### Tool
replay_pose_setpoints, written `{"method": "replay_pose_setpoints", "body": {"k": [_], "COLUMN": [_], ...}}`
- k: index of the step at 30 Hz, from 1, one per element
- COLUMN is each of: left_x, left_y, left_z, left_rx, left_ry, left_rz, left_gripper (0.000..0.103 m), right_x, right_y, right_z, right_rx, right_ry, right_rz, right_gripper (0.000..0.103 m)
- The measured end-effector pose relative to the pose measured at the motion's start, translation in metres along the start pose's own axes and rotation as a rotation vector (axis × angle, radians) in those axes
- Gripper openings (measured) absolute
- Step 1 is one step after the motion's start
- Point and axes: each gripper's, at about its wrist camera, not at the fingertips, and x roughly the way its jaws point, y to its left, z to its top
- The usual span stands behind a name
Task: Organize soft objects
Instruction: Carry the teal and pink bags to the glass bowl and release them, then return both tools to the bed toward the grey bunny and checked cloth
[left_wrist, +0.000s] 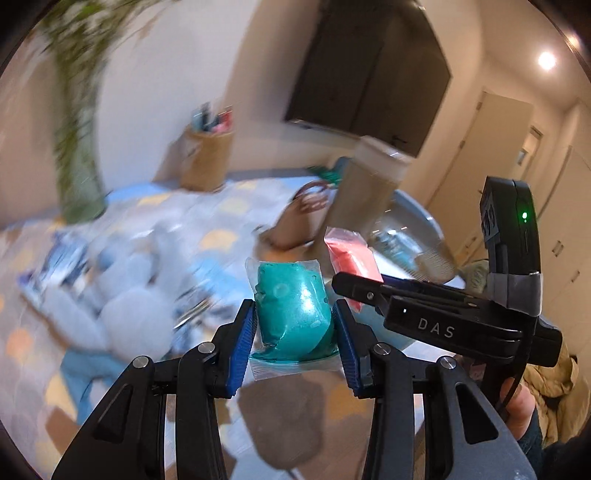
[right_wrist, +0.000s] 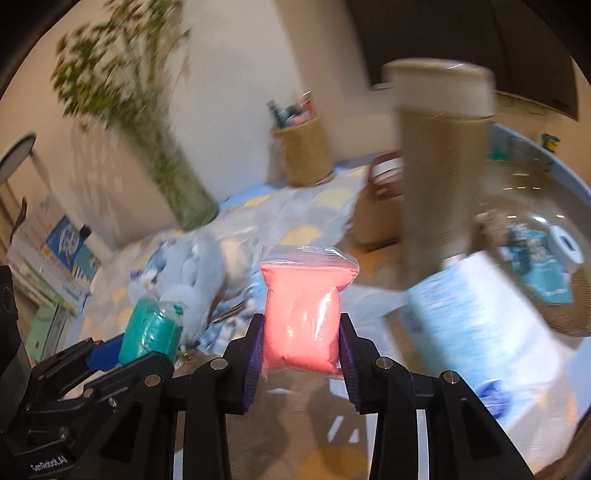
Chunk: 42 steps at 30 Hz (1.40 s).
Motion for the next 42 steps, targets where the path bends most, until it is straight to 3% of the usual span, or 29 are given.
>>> {"method": "replay_pose_setpoints", "body": {"k": [5, 11, 17, 20, 29, 31, 33, 34, 42], "left_x": [0.023, 0.062, 0.092, 0.11, 0.161, 0.169, 0.179, 0.182, 0.164], "left_y": [-0.037, -0.085, -0.135, -0.16, -0.193, -0.192, -0.192, -0.191, -0.191], "left_z": [0.026, 0.046, 0.067, 0.076, 0.089, 0.09, 0.091, 0.089, 0.077], "left_rx": [0.071, 0.149, 0.21, 0.245, 0.265, 0.26, 0.259, 0.25, 0.268], "left_ry": [-0.005, 0.028, 0.036, 0.025, 0.014, 0.008, 0.023, 0.033, 0.061], "left_rz": [-0.067, -0.147, -0.192, -0.181, -0.119, -0.11, -0.133, -0.134, -0.201], "left_gripper": [0.039, 0.039, 0.039, 0.039, 0.045, 0.055, 0.069, 0.07, 0.07], "right_x": [-0.027, -0.055, -0.074, -0.079, -0.057, -0.049, -0.042, -0.04, -0.058], "right_y": [-0.038, -0.09, -0.145, -0.171, -0.228, -0.236, -0.246, -0.252, -0.257], "right_z": [0.013, 0.03, 0.059, 0.078, 0.116, 0.121, 0.123, 0.122, 0.103], "right_rx": [0.058, 0.121, 0.191, 0.227, 0.34, 0.349, 0.363, 0.376, 0.393], "right_ry": [-0.025, -0.066, -0.124, -0.139, -0.106, -0.088, -0.072, -0.075, -0.09], "right_rz": [-0.05, -0.173, -0.258, -0.286, -0.23, -0.217, -0.205, -0.2, -0.175], "right_gripper": [0.037, 0.037, 0.037, 0.037, 0.037, 0.042, 0.07, 0.073, 0.074]}}
